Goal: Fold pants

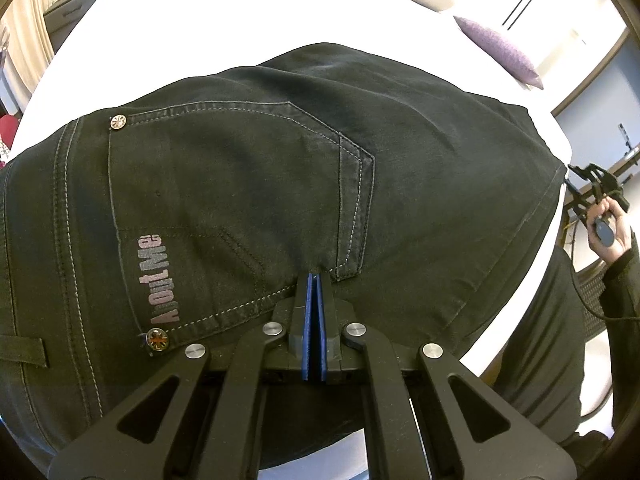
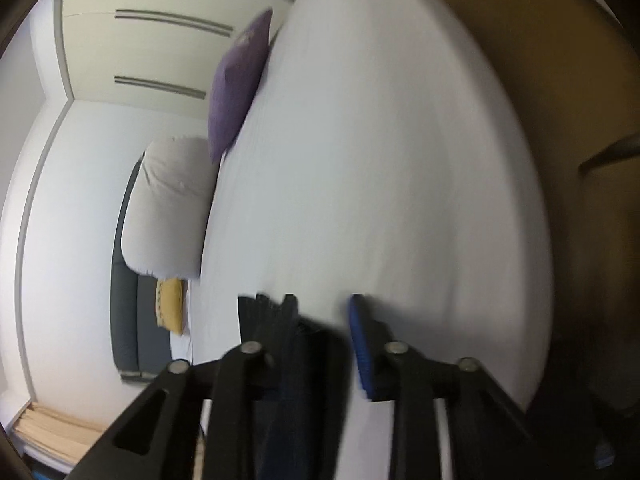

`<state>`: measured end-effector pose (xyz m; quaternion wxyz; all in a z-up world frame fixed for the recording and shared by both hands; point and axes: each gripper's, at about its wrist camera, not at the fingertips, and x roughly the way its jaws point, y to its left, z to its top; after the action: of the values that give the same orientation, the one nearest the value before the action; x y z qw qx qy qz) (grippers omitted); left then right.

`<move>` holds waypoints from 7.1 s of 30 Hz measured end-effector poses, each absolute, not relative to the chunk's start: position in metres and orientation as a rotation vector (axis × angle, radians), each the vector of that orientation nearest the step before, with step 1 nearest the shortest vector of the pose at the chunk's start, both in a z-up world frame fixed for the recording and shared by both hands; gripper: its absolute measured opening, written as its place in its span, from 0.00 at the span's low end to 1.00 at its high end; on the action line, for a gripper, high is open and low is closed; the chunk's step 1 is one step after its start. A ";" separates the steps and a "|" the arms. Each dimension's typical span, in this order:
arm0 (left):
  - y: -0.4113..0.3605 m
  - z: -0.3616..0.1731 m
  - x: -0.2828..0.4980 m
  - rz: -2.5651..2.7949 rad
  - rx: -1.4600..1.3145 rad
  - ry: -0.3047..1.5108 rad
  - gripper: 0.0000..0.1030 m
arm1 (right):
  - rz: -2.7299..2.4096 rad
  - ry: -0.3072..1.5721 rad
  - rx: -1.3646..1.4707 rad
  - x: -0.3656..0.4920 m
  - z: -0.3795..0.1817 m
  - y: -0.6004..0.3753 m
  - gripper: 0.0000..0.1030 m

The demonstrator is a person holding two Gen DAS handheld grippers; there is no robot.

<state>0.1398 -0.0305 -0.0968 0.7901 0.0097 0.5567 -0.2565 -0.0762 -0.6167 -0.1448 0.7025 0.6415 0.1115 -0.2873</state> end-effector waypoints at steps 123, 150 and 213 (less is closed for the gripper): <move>0.013 -0.090 0.110 -0.587 -0.070 1.194 0.02 | 0.237 1.082 1.249 0.039 -0.161 -0.281 0.02; 0.019 -0.090 0.111 -0.590 -0.084 1.199 0.02 | 0.018 0.776 1.462 0.009 -0.167 -0.401 0.02; 0.008 -0.096 0.109 -0.541 -0.024 1.205 0.02 | -0.503 0.487 1.392 0.088 -0.138 -0.666 0.01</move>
<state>0.1092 0.0079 -0.0964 0.7898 -0.0110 0.5594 -0.2513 0.0879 -0.6661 -0.1382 0.7117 0.6275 0.2197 -0.2267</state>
